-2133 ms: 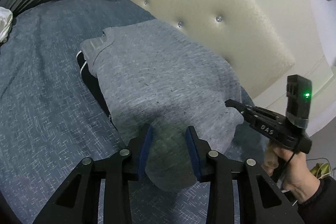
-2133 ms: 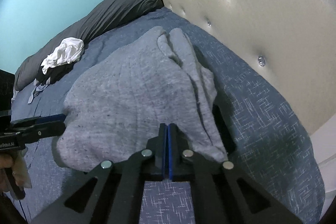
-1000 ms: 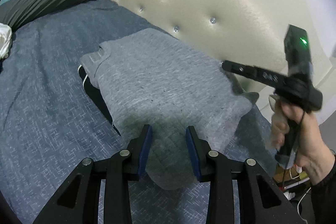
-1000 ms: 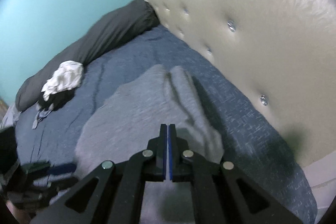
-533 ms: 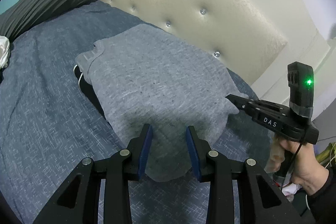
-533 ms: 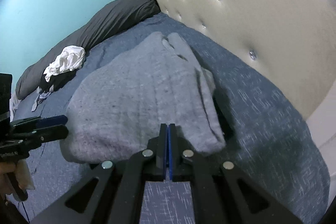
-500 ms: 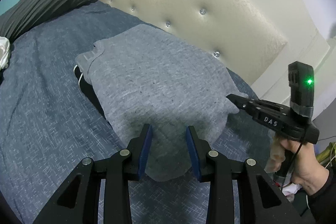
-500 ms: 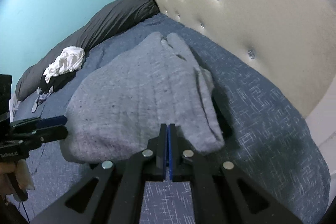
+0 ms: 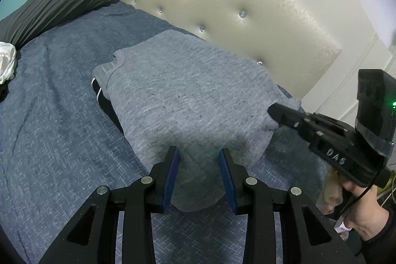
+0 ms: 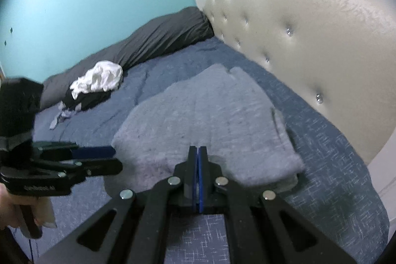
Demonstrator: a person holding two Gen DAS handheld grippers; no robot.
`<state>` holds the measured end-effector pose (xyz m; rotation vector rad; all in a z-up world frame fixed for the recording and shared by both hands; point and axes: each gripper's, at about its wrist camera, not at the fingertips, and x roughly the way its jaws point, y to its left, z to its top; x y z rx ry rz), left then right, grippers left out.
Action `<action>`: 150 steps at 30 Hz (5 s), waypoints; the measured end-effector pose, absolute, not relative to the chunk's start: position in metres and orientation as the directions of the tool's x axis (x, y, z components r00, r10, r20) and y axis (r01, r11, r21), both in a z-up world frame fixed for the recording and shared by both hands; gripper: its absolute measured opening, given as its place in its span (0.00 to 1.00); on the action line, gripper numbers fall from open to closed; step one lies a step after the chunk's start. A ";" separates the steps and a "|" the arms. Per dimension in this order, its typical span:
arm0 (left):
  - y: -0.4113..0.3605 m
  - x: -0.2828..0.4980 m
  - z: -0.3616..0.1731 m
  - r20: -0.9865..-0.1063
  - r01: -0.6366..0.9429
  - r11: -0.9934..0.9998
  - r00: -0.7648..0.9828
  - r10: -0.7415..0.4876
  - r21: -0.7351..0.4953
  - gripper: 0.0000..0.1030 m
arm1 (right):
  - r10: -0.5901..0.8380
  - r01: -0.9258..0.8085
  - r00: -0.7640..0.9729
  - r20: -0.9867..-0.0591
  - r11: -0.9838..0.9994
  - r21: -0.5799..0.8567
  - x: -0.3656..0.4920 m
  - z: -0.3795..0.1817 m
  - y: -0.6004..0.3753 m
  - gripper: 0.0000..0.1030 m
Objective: Fold clothes
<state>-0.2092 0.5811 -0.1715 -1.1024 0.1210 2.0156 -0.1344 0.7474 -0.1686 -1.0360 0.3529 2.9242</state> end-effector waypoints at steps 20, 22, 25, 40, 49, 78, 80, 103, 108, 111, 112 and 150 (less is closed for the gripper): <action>0.583 -0.205 -0.167 -0.748 -0.696 -0.673 -0.301 0.591 -0.251 0.35 | 0.117 -0.303 -0.759 -0.640 -0.934 0.189 -0.124 -0.173 0.773 0.00; 0.581 -0.203 -0.163 -0.747 -0.694 -0.675 -0.305 0.591 -0.251 0.35 | 0.118 -0.305 -0.762 -0.637 -0.933 0.192 -0.122 -0.169 0.769 0.00; 0.576 -0.197 -0.158 -0.744 -0.691 -0.677 -0.307 0.593 -0.254 0.35 | 0.126 -0.311 -0.770 -0.626 -0.930 0.195 -0.114 -0.158 0.764 0.00; 0.531 -0.150 -0.100 -0.696 -0.680 -0.685 -0.359 0.622 -0.262 0.36 | 0.166 -0.323 -0.792 -0.587 -0.931 0.172 -0.061 -0.100 0.726 0.00; 0.488 -0.113 -0.052 -0.658 -0.697 -0.676 -0.395 0.641 -0.240 0.36 | 0.172 -0.329 -0.804 -0.569 -0.926 0.186 -0.015 -0.061 0.685 0.01; 0.378 -0.029 0.002 -0.604 -0.724 -0.665 -0.451 0.657 -0.183 0.64 | 0.203 -0.354 -0.816 -0.541 -0.915 0.191 0.087 -0.007 0.573 0.23; 0.374 -0.024 0.003 -0.602 -0.725 -0.666 -0.454 0.657 -0.179 0.65 | 0.203 -0.353 -0.816 -0.540 -0.917 0.188 0.092 -0.006 0.566 0.24; 0.333 0.005 0.014 -0.577 -0.727 -0.667 -0.478 0.663 -0.163 0.86 | 0.233 -0.368 -0.820 -0.524 -0.914 0.169 0.136 0.004 0.519 0.57; 0.327 0.009 0.016 -0.571 -0.723 -0.672 -0.487 0.661 -0.160 0.88 | 0.239 -0.378 -0.815 -0.528 -0.910 0.172 0.140 0.002 0.514 0.63; 0.324 0.012 0.018 -0.568 -0.722 -0.674 -0.494 0.658 -0.153 0.92 | 0.247 -0.389 -0.812 -0.529 -0.905 0.174 0.144 0.001 0.512 0.66; 0.323 0.014 0.018 -0.567 -0.722 -0.675 -0.496 0.658 -0.152 0.93 | 0.250 -0.392 -0.810 -0.530 -0.903 0.173 0.145 0.001 0.512 0.67; 0.292 0.035 0.014 -0.556 -0.719 -0.676 -0.502 0.663 -0.158 1.00 | 0.320 -0.456 -0.789 -0.525 -0.878 0.149 0.169 -0.004 0.488 0.98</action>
